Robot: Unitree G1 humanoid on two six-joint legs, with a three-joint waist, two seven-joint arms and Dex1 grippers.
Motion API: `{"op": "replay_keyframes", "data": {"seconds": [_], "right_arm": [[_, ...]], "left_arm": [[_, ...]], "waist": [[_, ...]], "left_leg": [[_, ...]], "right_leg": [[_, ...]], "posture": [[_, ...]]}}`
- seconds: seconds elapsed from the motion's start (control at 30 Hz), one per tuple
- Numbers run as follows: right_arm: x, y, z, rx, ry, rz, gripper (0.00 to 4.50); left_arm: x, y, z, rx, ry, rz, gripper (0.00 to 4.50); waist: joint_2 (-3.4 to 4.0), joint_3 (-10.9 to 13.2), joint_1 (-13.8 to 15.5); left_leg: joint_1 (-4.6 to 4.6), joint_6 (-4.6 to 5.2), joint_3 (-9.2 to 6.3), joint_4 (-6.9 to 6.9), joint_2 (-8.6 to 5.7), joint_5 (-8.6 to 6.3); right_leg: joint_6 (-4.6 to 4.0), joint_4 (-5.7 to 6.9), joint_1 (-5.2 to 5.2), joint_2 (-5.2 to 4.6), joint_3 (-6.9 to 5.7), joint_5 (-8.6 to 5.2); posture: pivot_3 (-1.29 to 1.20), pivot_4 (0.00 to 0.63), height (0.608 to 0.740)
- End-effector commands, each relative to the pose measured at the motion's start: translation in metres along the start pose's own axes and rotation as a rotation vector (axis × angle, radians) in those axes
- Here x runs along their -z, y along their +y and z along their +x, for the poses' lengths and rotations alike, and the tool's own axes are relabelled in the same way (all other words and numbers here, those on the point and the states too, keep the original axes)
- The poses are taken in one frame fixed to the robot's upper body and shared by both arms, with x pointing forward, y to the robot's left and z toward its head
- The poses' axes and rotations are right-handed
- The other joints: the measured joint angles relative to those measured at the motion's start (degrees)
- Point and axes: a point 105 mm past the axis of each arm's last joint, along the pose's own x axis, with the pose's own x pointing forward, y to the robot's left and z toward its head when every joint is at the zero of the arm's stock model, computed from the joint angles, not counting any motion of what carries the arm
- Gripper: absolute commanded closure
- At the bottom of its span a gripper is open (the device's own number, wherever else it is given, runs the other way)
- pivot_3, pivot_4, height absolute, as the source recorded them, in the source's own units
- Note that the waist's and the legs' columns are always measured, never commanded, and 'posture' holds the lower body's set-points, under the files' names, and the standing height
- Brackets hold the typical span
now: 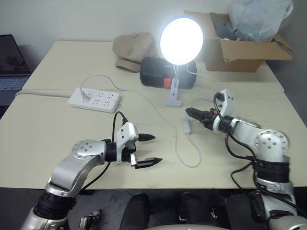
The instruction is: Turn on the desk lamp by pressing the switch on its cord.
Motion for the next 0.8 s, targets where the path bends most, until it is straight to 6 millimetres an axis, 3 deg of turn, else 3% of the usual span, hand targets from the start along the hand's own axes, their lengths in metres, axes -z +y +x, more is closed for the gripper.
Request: {"op": "replay_keyframes", "data": {"seconds": [0.03,0.17,0.3,0.43,0.57,0.8], "right_arm": [[-0.004,0.021,-0.026,-0.178,0.014,-0.344,0.07],[0.008,0.023,-0.058,-0.317,0.116,-0.658,0.07],[-0.004,0.014,-0.09,-0.394,0.156,-0.816,0.07],[-0.015,0.006,-0.113,-0.412,0.192,-0.835,0.07],[-0.024,0.0,-0.131,-0.394,0.223,-0.876,0.07],[-0.031,-0.007,-0.142,-0.369,0.276,-0.872,0.07]], "left_arm": [[-0.017,0.003,-0.006,-0.005,-0.012,0.02,0.0],[-0.025,0.009,-0.017,0.017,0.033,0.044,0.0],[-0.034,0.024,-0.034,0.005,0.088,0.097,0.0],[-0.045,0.04,-0.044,-0.035,0.092,0.118,0.0],[-0.052,0.043,-0.053,-0.016,0.112,0.106,0.0],[-0.058,0.041,-0.058,0.013,0.134,0.1,0.0]], "waist": [[0.0,0.0,0.27],[0.0,0.0,0.44],[0.0,0.0,0.56],[0.0,0.0,0.75],[-0.01,0.01,0.85],[-0.01,0.01,0.83]], "left_leg": [[0.01,0.0,-0.01,0.0,0.03,0.0],[0.03,0.0,-0.02,0.0,0.07,0.0],[0.08,-0.01,0.01,0.03,0.15,0.0],[0.09,-0.02,0.04,0.04,0.16,0.01],[0.08,-0.03,0.05,0.06,0.22,0.01],[0.11,-0.05,0.11,0.08,0.31,0.02]], "right_leg": [[0.04,-0.02,0.0,0.01,-0.01,-0.02],[0.09,-0.02,0.0,0.1,-0.02,-0.06],[0.1,-0.03,0.03,0.21,0.0,-0.07],[0.1,-0.05,0.05,0.29,0.01,-0.07],[0.09,-0.05,0.06,0.24,0.0,-0.06],[0.08,-0.02,0.06,0.26,0.02,-0.05]], "posture": [[0.0,0.15,0.74],[0.0,0.15,0.74],[0.0,0.15,0.74],[0.0,0.15,0.74],[0.0,0.15,0.74],[0.0,0.15,0.74]]}}
